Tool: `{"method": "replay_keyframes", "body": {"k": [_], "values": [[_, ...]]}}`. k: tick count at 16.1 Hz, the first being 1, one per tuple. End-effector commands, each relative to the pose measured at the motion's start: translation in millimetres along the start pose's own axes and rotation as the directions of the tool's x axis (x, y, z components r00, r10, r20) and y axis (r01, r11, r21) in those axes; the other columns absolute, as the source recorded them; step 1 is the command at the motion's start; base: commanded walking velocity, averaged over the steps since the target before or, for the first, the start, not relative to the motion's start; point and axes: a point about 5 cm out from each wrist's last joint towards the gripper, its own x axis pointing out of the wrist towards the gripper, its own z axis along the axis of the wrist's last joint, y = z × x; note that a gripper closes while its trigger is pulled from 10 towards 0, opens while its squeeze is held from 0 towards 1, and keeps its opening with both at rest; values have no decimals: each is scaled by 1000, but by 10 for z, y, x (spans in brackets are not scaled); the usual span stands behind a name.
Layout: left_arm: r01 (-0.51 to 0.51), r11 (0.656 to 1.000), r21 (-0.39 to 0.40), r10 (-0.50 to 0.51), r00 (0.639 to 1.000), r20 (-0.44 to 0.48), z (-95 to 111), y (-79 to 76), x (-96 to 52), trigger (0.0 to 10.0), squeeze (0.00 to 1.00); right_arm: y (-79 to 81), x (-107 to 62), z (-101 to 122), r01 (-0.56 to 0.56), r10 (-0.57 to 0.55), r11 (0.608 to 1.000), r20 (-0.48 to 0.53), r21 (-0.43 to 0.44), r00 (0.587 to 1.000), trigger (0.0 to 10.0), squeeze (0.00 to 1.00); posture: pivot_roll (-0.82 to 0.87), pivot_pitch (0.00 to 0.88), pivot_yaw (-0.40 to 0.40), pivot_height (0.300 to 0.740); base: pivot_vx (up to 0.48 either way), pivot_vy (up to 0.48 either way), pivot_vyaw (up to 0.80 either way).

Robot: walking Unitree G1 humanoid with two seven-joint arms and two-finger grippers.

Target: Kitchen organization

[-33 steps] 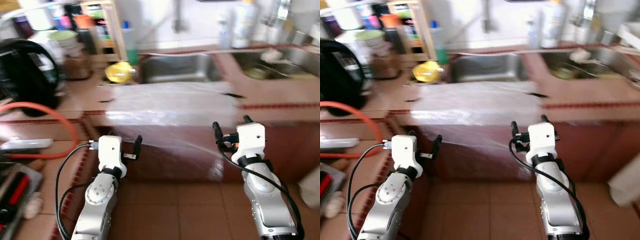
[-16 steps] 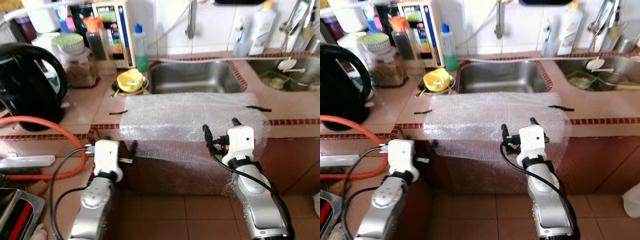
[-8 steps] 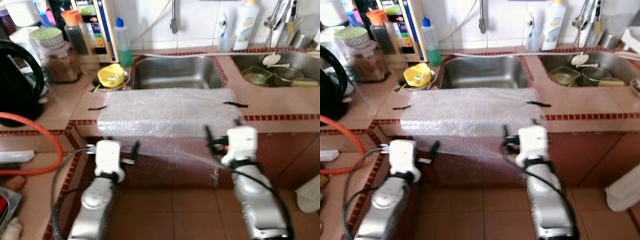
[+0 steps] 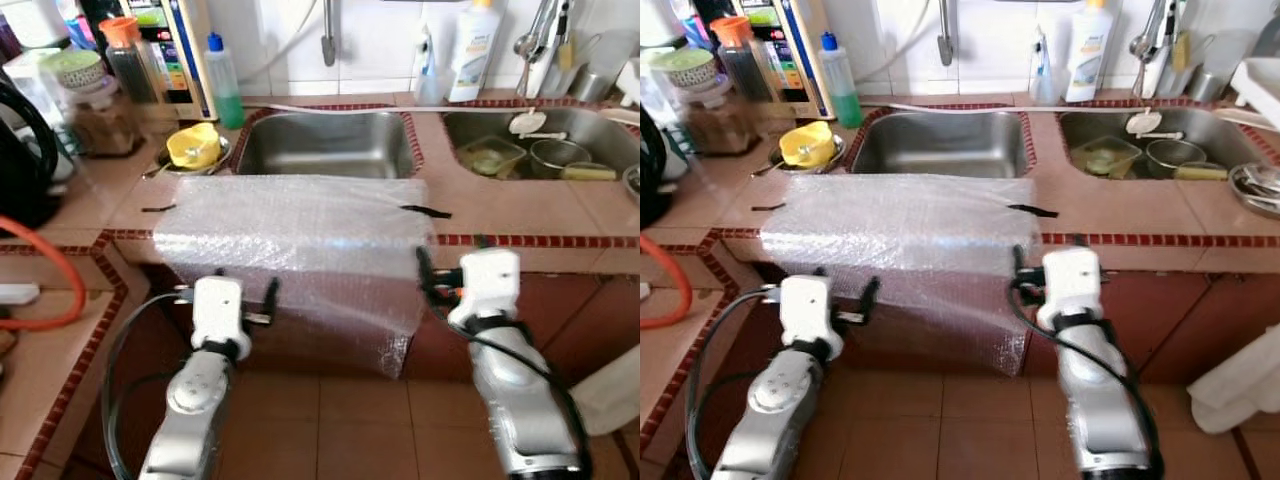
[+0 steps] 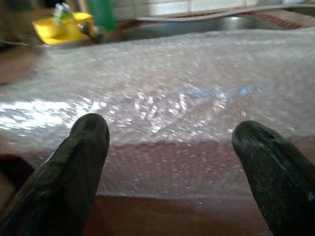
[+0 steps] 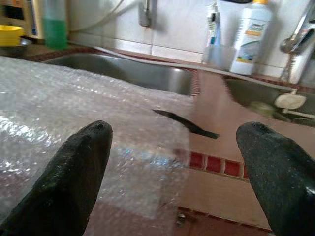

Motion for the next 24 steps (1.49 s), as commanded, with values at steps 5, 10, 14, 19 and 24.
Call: {"method": "replay_keyframes", "body": {"k": [5,10,14,19,24], "values": [[-40,998,-37,43,997,68,156,126,45,10000,0,-72,11,104,31,-31,999,44,-12,999,10000,0,-240,28,90,740,0,0,0],[9,996,-88,0,995,97,205,98,53,10000,0,-74,4,138,39,-37,999,62,-23,997,10000,0,-242,22,92,740,232,0,0],[33,995,-97,-24,995,95,204,72,59,10000,0,-71,4,137,42,-41,999,62,-23,997,10000,0,-244,21,94,740,432,0,0],[51,993,-108,-42,995,86,170,24,54,10000,0,-96,-6,129,46,-44,998,59,-32,997,10000,0,-253,20,90,740,436,0,0],[9,993,-118,1,997,80,161,47,63,10000,0,-93,-13,117,36,-34,999,55,-34,998,10000,0,-255,23,88,740,262,0,0]]}}
